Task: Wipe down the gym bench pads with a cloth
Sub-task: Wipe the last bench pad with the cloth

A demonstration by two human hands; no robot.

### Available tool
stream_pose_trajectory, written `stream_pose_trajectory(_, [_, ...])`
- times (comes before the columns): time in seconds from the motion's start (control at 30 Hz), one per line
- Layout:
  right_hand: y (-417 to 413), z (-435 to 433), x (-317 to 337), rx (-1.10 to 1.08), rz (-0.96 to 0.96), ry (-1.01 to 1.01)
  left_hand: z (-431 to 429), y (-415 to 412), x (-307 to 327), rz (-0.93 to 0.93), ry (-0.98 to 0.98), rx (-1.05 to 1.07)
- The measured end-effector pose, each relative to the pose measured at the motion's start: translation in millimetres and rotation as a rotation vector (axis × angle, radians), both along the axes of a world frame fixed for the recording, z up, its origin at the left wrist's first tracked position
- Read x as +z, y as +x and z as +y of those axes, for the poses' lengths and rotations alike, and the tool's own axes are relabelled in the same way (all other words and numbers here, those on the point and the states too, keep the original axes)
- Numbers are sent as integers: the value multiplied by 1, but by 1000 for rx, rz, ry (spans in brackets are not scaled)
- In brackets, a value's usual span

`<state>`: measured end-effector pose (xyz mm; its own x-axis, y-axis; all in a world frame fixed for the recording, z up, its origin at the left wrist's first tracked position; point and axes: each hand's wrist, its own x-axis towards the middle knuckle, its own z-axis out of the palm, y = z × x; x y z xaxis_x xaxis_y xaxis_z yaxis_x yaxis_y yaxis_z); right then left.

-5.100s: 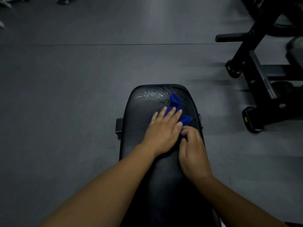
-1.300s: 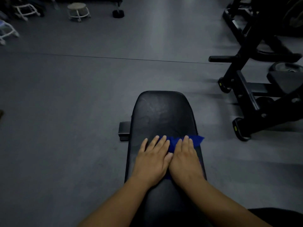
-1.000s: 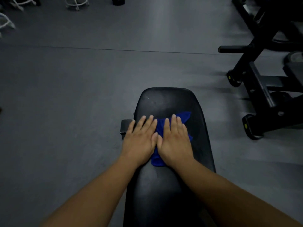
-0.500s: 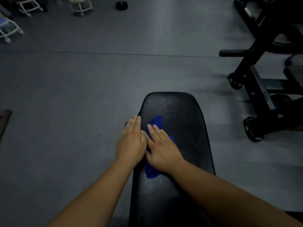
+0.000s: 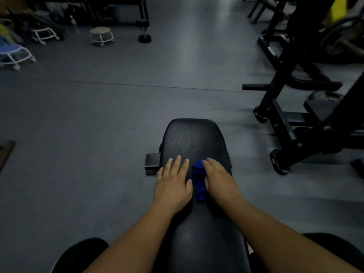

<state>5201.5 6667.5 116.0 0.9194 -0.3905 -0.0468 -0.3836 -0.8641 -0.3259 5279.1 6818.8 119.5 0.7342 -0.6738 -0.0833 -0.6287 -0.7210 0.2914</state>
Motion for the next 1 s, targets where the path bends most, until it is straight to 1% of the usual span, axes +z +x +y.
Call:
stream_pose_trajectory(0.1, [-14, 8, 2, -7, 28, -111, -1, -1, 9, -31, 13, -8])
stream_pose_trajectory(0.27, [-16, 19, -25, 21, 112, -51, -11, -1, -6, -26, 32, -32])
stream_pose_trajectory(0.4, [-4, 20, -57, 6, 114, -55, -21, 14, -32, -3, 63, -16])
stream_pose_trajectory(0.53, [17, -4, -45, 28, 91, -13, -17, 21, -29, 42, 96, 11])
stream_pose_trajectory(0.7, [25, -24, 13, -10, 23, -30, -16, 27, 29, 39, 72, 17])
stream_pose_trajectory(0.87, [16, -20, 128, 40, -59, -34, -8, 16, 149, 35, 69, 26])
stream_pose_trajectory(0.93, [16, -17, 178, 58, -113, -40, -6, 15, 199, -17, 43, 51])
stream_pose_trajectory(1.0, [11, -12, 223, 32, -176, -16, -4, 15, 246, -75, 21, 86])
